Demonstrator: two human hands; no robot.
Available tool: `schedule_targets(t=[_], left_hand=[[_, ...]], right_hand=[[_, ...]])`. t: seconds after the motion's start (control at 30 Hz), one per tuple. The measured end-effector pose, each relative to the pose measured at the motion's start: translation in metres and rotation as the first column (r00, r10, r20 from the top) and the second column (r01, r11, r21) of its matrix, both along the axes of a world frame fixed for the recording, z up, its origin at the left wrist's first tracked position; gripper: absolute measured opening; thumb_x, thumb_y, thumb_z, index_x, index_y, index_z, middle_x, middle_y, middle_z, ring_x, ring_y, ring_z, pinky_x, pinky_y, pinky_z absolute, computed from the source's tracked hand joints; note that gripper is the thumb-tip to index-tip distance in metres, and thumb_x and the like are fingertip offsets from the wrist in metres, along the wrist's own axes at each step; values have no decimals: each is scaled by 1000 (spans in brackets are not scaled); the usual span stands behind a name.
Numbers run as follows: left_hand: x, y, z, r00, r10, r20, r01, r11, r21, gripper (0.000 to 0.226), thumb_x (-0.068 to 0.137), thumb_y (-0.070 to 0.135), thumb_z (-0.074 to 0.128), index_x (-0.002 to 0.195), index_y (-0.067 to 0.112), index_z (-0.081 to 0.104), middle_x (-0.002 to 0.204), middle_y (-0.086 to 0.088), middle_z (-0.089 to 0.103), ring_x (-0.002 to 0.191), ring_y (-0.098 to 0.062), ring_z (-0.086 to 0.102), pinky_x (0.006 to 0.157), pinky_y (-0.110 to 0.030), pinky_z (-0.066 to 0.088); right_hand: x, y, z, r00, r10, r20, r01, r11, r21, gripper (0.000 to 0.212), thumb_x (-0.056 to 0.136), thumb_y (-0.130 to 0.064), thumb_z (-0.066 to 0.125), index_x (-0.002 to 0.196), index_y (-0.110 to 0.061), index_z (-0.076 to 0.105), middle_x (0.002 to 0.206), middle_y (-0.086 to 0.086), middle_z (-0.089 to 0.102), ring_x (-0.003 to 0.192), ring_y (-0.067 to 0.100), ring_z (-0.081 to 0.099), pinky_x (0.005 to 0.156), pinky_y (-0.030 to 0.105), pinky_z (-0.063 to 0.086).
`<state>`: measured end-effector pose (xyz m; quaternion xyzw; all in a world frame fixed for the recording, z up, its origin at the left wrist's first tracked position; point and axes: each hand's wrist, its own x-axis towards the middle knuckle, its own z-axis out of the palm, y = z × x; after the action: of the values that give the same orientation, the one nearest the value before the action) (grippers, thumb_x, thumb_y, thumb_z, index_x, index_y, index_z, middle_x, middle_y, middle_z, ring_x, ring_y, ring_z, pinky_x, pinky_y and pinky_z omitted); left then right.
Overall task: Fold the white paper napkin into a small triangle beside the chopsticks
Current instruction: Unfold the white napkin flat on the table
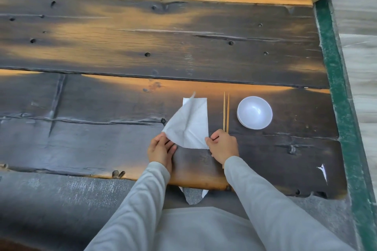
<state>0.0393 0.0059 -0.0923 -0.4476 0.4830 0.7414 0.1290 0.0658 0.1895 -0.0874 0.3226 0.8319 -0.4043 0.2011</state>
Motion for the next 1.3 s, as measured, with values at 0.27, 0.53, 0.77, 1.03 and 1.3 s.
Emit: schedule_targets(t=[0.27, 0.53, 0.77, 1.03, 1.3], left_hand=[[3, -14, 3, 988, 74, 134, -84, 994, 70, 28, 102, 20, 54, 128, 8, 54, 116, -16, 67, 90, -23, 68, 80, -31, 55], [21, -7, 1, 946, -320, 56, 262, 651, -712, 21, 89, 23, 72, 79, 16, 55, 77, -3, 60, 70, -26, 57, 83, -47, 53], [11, 18, -14, 86, -981, 175, 84, -167, -982, 50, 79, 33, 83, 123, 13, 69, 128, -11, 68, 118, -35, 64, 91, -47, 54], [-3, 23, -35, -121, -911, 393, 120, -406, -906, 49, 98, 39, 59, 143, 21, 55, 154, 0, 46, 145, -30, 37, 119, -56, 28], [-7, 28, -23, 147, -988, 52, 502, 30, -864, 36, 105, 35, 45, 136, 24, 61, 150, 13, 43, 144, 4, 21, 123, -22, 6]], right_hand=[[-1, -4, 0, 1000, -4, 13, 3, 1000, 28, 21, 99, -39, 58, 90, -21, 63, 84, 2, 70, 82, 26, 70, 84, 43, 60], [-2, -4, 1, 1000, 2, 23, -3, 999, 35, 22, 100, -36, 58, 91, -18, 66, 84, 1, 68, 85, 21, 60, 71, 29, 45], [1, -8, 3, 999, -39, 1, 39, 999, 22, 20, 100, -33, 58, 96, -17, 69, 90, 2, 71, 90, 22, 62, 77, 30, 47], [7, 2, 8, 993, -88, -81, 87, 996, -18, 20, 101, -29, 57, 89, -18, 69, 80, -2, 72, 85, 24, 69, 84, 38, 56], [10, 4, 9, 991, -116, -68, 112, 992, -60, 20, 100, -28, 58, 91, -17, 71, 82, -1, 74, 88, 25, 71, 89, 41, 56]])
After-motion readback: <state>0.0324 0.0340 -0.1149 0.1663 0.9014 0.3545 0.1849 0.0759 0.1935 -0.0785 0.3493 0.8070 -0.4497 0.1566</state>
